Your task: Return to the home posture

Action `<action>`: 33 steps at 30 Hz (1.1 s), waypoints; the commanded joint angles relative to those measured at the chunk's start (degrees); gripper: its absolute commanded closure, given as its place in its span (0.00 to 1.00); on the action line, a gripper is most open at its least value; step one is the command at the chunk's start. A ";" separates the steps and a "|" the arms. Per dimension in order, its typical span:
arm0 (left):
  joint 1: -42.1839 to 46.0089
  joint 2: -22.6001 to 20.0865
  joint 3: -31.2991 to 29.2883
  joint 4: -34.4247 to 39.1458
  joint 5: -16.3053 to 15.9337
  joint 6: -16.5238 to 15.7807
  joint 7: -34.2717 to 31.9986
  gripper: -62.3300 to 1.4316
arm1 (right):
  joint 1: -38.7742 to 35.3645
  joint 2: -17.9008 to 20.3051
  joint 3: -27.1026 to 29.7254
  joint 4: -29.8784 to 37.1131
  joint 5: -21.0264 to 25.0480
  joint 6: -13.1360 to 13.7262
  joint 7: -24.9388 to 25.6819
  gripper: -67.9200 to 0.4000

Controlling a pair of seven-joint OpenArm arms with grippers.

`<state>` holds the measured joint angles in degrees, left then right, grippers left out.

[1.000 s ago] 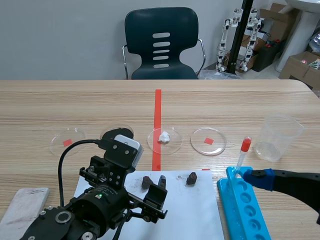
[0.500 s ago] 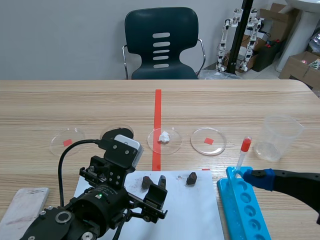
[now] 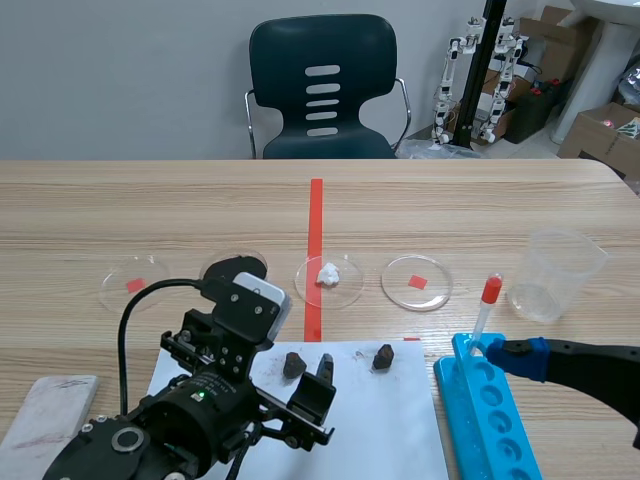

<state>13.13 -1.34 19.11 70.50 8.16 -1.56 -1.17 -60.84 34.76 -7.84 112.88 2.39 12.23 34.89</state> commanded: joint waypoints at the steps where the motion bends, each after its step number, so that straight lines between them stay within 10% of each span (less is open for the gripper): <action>1: 1.99 -1.31 -0.13 2.03 0.33 -0.35 -2.19 0.13 | 0.04 -0.15 0.48 1.29 0.61 -0.24 1.07 0.11; 18: 24.46 -12.72 -8.17 28.65 0.48 -2.67 -6.78 0.13 | 0.04 -0.17 0.48 1.29 0.61 -0.24 1.05 0.11; 33: 45.64 -12.98 -19.61 44.76 1.16 -7.61 -13.73 0.13 | 0.04 -0.17 0.48 1.29 0.61 -0.24 1.05 0.11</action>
<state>58.76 -14.59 -0.19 114.96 9.61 -9.23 -14.00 -60.82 34.74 -7.84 112.88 2.39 12.23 34.89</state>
